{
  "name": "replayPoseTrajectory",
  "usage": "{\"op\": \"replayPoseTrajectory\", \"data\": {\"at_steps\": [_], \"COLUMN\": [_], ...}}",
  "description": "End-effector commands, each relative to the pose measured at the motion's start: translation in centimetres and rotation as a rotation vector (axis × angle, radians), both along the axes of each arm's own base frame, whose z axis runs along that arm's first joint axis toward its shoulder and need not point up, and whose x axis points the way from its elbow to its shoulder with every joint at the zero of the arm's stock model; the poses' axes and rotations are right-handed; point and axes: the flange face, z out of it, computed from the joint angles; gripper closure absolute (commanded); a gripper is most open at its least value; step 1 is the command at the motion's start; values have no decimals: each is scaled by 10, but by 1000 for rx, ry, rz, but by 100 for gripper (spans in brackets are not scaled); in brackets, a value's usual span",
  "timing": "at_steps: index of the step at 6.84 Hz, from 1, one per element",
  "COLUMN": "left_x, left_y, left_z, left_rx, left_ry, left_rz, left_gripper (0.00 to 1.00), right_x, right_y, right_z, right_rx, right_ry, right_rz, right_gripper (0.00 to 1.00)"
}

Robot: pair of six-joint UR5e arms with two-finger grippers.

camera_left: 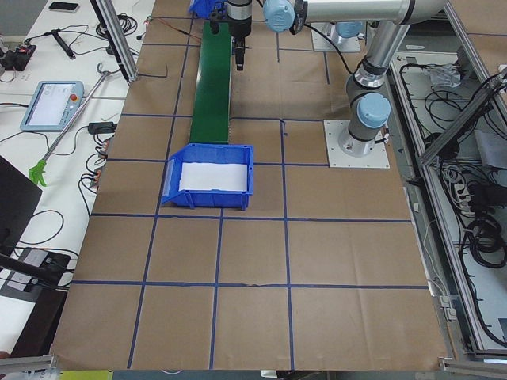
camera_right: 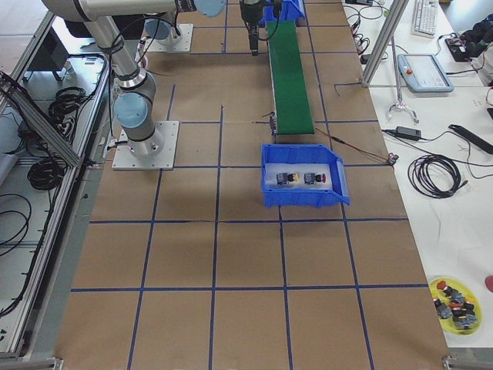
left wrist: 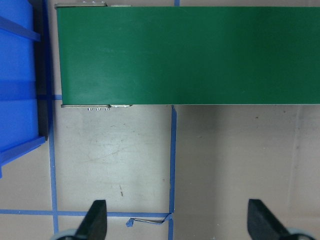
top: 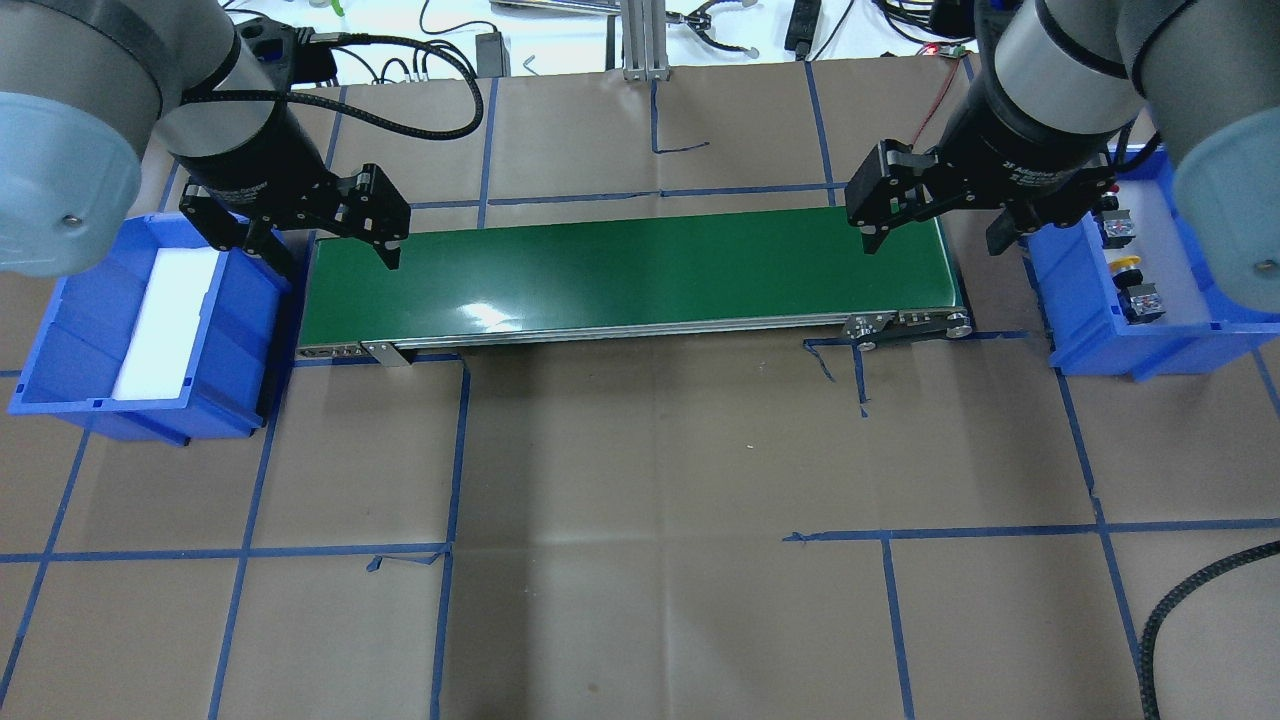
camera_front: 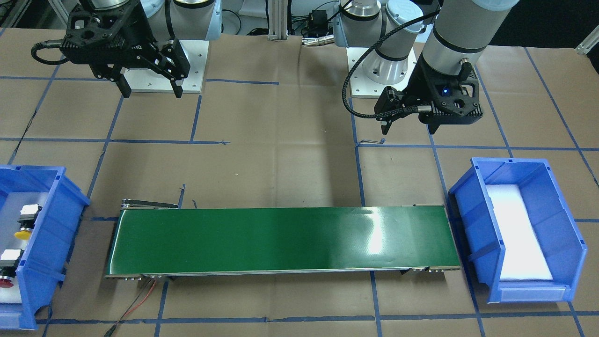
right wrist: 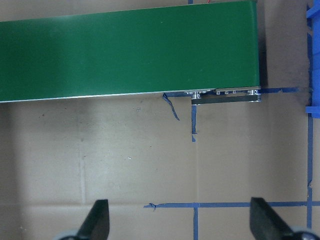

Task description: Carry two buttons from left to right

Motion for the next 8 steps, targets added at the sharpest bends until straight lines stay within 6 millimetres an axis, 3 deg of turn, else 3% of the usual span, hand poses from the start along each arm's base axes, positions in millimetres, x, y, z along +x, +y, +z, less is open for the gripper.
{"op": "replayPoseTrajectory", "data": {"at_steps": [1, 8], "left_x": [0, 0], "left_y": [0, 0], "left_z": [0, 0], "left_rx": [0, 0], "left_ry": [0, 0], "left_rz": [0, -3], "left_gripper": [0, 0], "right_x": [0, 0], "right_y": [0, -5], "right_z": [-4, -7], "right_rx": [9, 10], "right_ry": [6, 11], "right_rz": [0, 13], "right_gripper": [0, 0]}}
